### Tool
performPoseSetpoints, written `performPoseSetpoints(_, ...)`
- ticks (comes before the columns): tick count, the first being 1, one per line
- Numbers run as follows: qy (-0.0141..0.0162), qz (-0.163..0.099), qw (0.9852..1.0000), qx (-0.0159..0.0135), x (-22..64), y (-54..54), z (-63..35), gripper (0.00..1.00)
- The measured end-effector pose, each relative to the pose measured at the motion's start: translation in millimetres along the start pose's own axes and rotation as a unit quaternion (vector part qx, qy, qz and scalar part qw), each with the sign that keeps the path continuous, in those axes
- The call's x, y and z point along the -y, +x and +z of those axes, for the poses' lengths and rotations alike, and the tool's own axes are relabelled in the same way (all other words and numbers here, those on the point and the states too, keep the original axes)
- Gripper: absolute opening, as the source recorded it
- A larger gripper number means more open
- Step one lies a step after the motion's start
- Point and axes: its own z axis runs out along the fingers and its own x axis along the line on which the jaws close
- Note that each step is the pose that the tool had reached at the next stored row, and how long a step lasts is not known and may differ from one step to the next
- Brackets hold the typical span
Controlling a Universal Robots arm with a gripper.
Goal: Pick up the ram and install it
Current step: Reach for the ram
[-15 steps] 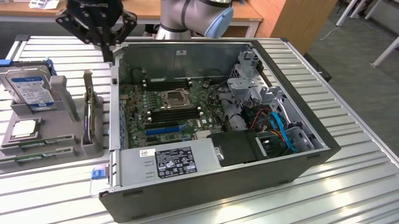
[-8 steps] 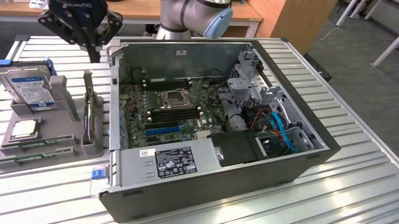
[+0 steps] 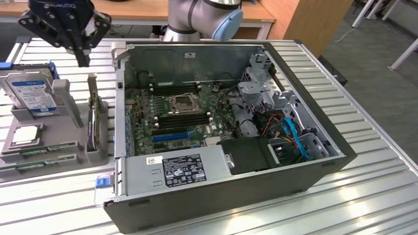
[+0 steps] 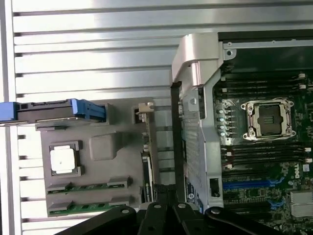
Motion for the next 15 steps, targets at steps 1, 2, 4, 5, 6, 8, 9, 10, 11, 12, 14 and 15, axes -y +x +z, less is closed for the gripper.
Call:
performPoseSetpoints(1, 0.0000, 0.000, 1.0000, 0.0000, 0.3, 3.7, 0.1, 0.10)
performPoseSetpoints(2, 0.0000, 0.000, 1.0000, -0.0001, 0.6, 7.1, 0.2, 0.10)
performPoseSetpoints(4, 0.0000, 0.000, 1.0000, -0.0002, 1.1, 14.2, 0.3, 0.10)
performPoseSetpoints(5, 0.0001, 0.000, 1.0000, -0.0003, 1.5, 17.7, 0.4, 0.10)
performPoseSetpoints(6, 0.0001, 0.000, 1.0000, -0.0004, 1.7, 21.1, 0.5, 0.10)
performPoseSetpoints(8, 0.0001, 0.001, 1.0000, -0.0005, 2.3, 28.4, 0.8, 0.10)
performPoseSetpoints(9, 0.0001, 0.001, 1.0000, -0.0006, 2.6, 31.8, 0.9, 0.10)
performPoseSetpoints(10, 0.0001, 0.001, 1.0000, -0.0007, 2.9, 35.2, 0.9, 0.10)
performPoseSetpoints(11, 0.0001, 0.001, 1.0000, -0.0009, 3.2, 38.5, 0.9, 0.10)
performPoseSetpoints(12, 0.0002, 0.001, 1.0000, -0.0013, 4.4, 53.8, 1.3, 0.10)
performPoseSetpoints(14, 0.0002, 0.001, 1.0000, -0.0015, 5.0, 60.6, 1.4, 0.10)
performPoseSetpoints(15, 0.0002, 0.001, 1.0000, -0.0016, 5.3, 64.1, 1.5, 0.10)
